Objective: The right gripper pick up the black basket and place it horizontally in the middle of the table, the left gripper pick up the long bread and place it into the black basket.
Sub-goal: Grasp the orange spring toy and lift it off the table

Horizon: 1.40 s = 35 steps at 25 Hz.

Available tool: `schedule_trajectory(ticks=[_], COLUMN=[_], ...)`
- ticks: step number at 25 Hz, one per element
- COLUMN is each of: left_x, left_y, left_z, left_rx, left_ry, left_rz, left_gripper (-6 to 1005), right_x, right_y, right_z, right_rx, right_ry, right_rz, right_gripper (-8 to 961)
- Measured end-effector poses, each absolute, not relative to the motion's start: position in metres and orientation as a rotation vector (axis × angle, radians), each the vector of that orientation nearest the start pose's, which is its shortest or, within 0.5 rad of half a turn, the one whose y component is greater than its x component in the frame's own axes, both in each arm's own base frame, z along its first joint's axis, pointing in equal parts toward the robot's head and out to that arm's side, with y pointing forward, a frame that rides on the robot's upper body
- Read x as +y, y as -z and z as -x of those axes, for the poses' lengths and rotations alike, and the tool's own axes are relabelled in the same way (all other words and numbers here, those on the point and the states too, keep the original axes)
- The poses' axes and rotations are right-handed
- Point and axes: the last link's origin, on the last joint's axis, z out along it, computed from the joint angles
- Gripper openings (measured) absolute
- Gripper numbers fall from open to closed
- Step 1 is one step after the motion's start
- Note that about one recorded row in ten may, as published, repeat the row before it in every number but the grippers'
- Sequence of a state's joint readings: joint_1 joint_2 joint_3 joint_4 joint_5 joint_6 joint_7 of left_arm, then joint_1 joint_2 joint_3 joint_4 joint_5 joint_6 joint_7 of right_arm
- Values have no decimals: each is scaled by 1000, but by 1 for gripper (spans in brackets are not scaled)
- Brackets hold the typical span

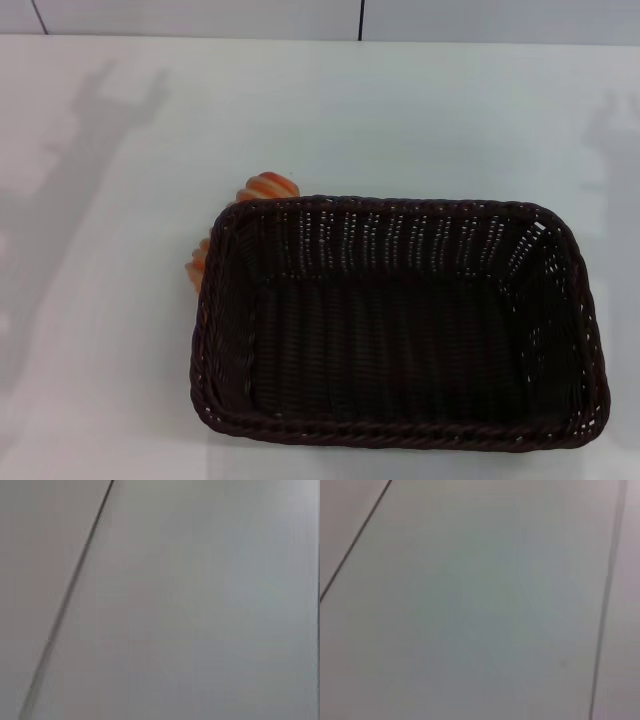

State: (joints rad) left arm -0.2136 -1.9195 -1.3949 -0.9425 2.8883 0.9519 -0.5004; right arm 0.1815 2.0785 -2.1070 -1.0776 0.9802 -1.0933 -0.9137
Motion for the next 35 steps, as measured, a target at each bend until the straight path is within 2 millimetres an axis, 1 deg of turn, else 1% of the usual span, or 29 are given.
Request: schedule_trajectory(ticks=[3, 5, 7, 10, 13, 16, 19, 20, 23, 25, 27, 29, 33, 35], left_x=[359, 359, 362, 369, 375, 379, 381, 382, 383, 382, 380, 378, 378, 378], left_y=[-93, -89, -80, -74, -75, -77, -79, -81, -81, -79, -76, -73, -66, -63], left_z=[239, 239, 237, 232, 226, 214, 210, 199, 191, 185, 182, 179, 174, 173], left_rx=[-255, -197, -187, -276, -415, -540, -584, -662, -727, -736, -703, -626, -431, -361], left_ry=[1156, 1106, 1073, 1110, 1186, 1254, 1275, 1301, 1282, 1234, 1191, 1160, 1074, 1016], left_rz=[1369, 1358, 1414, 1559, 1698, 1820, 1861, 1934, 1991, 2022, 2031, 1992, 1804, 1734], left_gripper=[797, 796, 796, 796, 795, 795, 796, 796, 793, 792, 790, 788, 785, 783], right_x=[333, 333, 333, 333, 333, 333, 334, 335, 336, 336, 336, 336, 338, 339], right_y=[-39, -40, -40, -40, -41, -41, -42, -43, -43, -43, -44, -45, -47, -47], right_z=[-208, -212, -215, -221, -229, -237, -243, -245, -248, -249, -250, -251, -254, -254], right_rx=[129, 141, 147, 151, 165, 187, 205, 210, 218, 218, 218, 220, 235, 238], right_ry=[-575, -575, -564, -544, -522, -517, -519, -519, -519, -518, -515, -512, -523, -528], right_rz=[1192, 1194, 1195, 1198, 1193, 1192, 1191, 1189, 1189, 1190, 1188, 1182, 1177, 1179], right_gripper=[218, 217, 216, 216, 216, 216, 216, 216, 216, 216, 216, 216, 216, 216])
